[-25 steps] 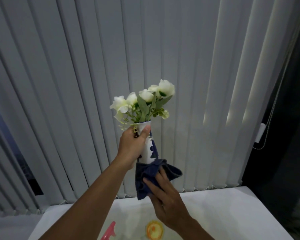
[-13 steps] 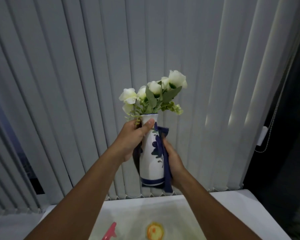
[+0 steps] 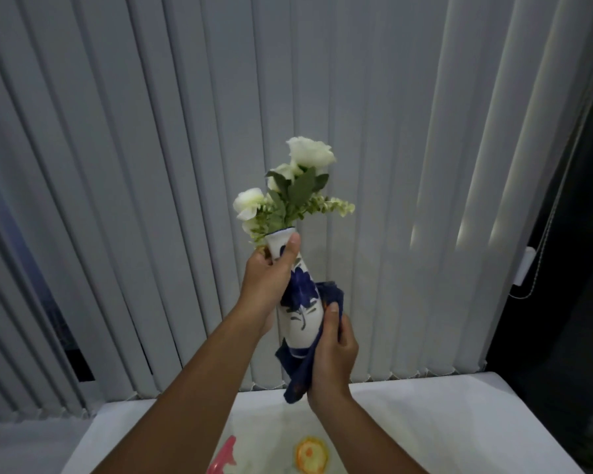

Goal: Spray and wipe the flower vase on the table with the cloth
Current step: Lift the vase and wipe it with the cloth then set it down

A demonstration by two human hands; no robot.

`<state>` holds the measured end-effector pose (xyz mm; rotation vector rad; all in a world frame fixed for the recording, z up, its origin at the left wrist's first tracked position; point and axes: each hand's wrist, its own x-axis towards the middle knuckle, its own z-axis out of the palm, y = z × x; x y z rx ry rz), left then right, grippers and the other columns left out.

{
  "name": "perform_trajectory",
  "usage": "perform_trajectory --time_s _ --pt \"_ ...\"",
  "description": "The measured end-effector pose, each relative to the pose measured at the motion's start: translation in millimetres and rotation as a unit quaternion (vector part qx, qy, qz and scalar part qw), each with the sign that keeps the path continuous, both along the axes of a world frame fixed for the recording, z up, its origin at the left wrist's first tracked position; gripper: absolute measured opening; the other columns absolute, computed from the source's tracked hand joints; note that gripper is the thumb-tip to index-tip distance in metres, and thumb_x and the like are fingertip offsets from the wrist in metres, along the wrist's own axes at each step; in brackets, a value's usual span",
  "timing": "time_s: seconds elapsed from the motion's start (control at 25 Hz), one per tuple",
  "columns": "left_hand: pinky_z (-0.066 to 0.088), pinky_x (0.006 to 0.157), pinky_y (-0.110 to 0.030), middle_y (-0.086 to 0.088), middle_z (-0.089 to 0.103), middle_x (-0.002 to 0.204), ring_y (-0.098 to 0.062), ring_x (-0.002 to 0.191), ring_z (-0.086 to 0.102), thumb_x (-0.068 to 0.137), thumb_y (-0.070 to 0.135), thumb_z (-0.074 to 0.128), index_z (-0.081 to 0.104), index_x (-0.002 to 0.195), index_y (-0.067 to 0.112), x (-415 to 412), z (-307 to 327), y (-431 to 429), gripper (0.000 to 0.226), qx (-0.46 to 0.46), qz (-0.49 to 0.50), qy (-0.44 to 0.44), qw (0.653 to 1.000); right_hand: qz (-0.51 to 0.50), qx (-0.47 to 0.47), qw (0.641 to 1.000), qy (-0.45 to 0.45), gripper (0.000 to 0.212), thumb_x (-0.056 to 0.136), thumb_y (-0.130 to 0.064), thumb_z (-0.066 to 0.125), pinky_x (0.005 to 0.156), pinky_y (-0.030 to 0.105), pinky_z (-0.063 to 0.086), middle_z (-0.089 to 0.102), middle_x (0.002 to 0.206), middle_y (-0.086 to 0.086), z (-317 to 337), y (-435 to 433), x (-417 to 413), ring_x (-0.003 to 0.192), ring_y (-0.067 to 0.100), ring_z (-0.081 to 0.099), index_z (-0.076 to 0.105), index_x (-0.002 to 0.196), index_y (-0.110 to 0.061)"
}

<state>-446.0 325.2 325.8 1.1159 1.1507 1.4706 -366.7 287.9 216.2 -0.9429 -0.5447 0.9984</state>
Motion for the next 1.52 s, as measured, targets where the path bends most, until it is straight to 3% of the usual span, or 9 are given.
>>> perform_trajectory --time_s 0.2,0.44,0.6,0.84,1.04,1.2,1.32,1.44,1.52 --pt "0.062 0.068 -0.034 -0.004 0.074 0.085 -0.018 0.073 0.071 0.083 0.043 0.079 0.067 0.086 0.013 9.7 -4.9 -3.8 0.033 -0.059 0.053 -0.121 0.989 -0.075 0.045 0.993 -0.079 0.014 0.099 -0.037 0.057 0.071 0.041 0.062 0.075 0.095 0.001 -4.0 -9.2 -9.9 0.084 0.021 0.073 0.070 0.104 -0.038" --pt "0.042 0.056 -0.031 0.013 0.044 0.039 -0.008 0.043 0.045 0.080 0.051 0.079 0.044 0.045 0.024 -2.2 -12.7 3.8 0.057 0.044 0.110 0.047 0.992 -0.071 0.137 0.951 -0.269 0.029 0.098 -0.034 0.059 0.083 0.020 0.056 0.064 0.118 -0.003 -10.1 -15.1 -8.2 0.106 0.003 0.064 0.064 0.127 -0.028" --pt "0.057 0.064 -0.050 -0.010 0.070 0.060 -0.028 0.063 0.070 0.083 0.050 0.076 0.065 0.059 0.011 -11.1 -16.7 3.4 0.047 0.097 0.072 0.180 0.976 0.032 0.169 0.911 -0.375 0.034 0.104 -0.021 0.052 0.082 0.013 0.054 0.071 0.112 -0.010 25.2 4.0 9.9 0.101 -0.002 0.067 0.060 0.134 -0.033" --pt "0.063 0.076 -0.040 -0.008 0.082 0.088 -0.025 0.087 0.078 0.091 0.034 0.074 0.080 0.084 0.014 -23.9 -9.3 7.5 0.021 0.058 0.021 0.078 0.995 0.153 0.144 0.921 -0.327 0.029 0.100 -0.041 0.052 0.073 0.026 0.060 0.078 0.093 -0.002 47.3 22.4 29.8 0.085 0.012 0.075 0.069 0.120 -0.029" --pt "0.059 0.093 -0.040 -0.008 0.082 0.099 -0.027 0.100 0.076 0.090 0.030 0.075 0.079 0.091 0.013 -28.3 -7.6 5.8 0.018 0.025 -0.023 0.024 0.999 0.276 -0.113 0.954 -0.014 0.057 0.087 -0.063 0.062 0.102 0.058 0.052 0.074 0.114 0.022 -8.6 16.0 29.1 0.111 0.042 0.068 0.073 0.116 -0.015" --pt "0.057 0.099 -0.044 -0.005 0.082 0.100 -0.025 0.101 0.076 0.089 0.041 0.073 0.079 0.097 0.014 -20.9 -18.6 5.6 0.028 0.013 -0.028 0.017 0.999 0.254 -0.136 0.949 0.126 0.089 0.067 -0.067 0.079 0.105 0.056 0.047 0.065 0.127 0.028 -22.8 15.6 18.1 0.116 0.045 0.061 0.062 0.132 -0.009" --pt "0.062 0.087 -0.045 -0.005 0.080 0.094 -0.025 0.093 0.076 0.092 0.054 0.064 0.075 0.097 0.017 -11.9 -28.6 3.1 0.038 0.019 0.003 0.082 0.996 0.151 -0.100 0.979 0.094 0.059 0.075 -0.063 0.074 0.090 0.057 0.059 0.078 0.103 0.017 -18.4 5.1 11.0 0.097 0.037 0.073 0.073 0.113 -0.018" --pt "0.057 0.063 -0.031 0.000 0.076 0.084 -0.016 0.080 0.073 0.091 0.056 0.064 0.072 0.091 0.020 -5.9 -23.5 -2.9 0.037 0.053 0.067 0.171 0.982 0.068 -0.039 0.997 -0.002 0.016 0.096 -0.044 0.061 0.068 0.037 0.063 0.079 0.085 -0.006 -13.5 -8.5 5.8 0.080 0.018 0.076 0.073 0.101 -0.034" --pt "0.056 0.060 -0.029 0.002 0.076 0.081 -0.013 0.075 0.072 0.085 0.056 0.071 0.073 0.088 0.018 -8.7 -17.5 0.5 0.039 0.050 0.089 0.189 0.977 0.040 -0.008 0.997 -0.069 0.015 0.099 -0.037 0.057 0.064 0.039 0.063 0.076 0.084 -0.005 -8.7 -18.5 2.6 0.077 0.017 0.074 0.072 0.098 -0.039"
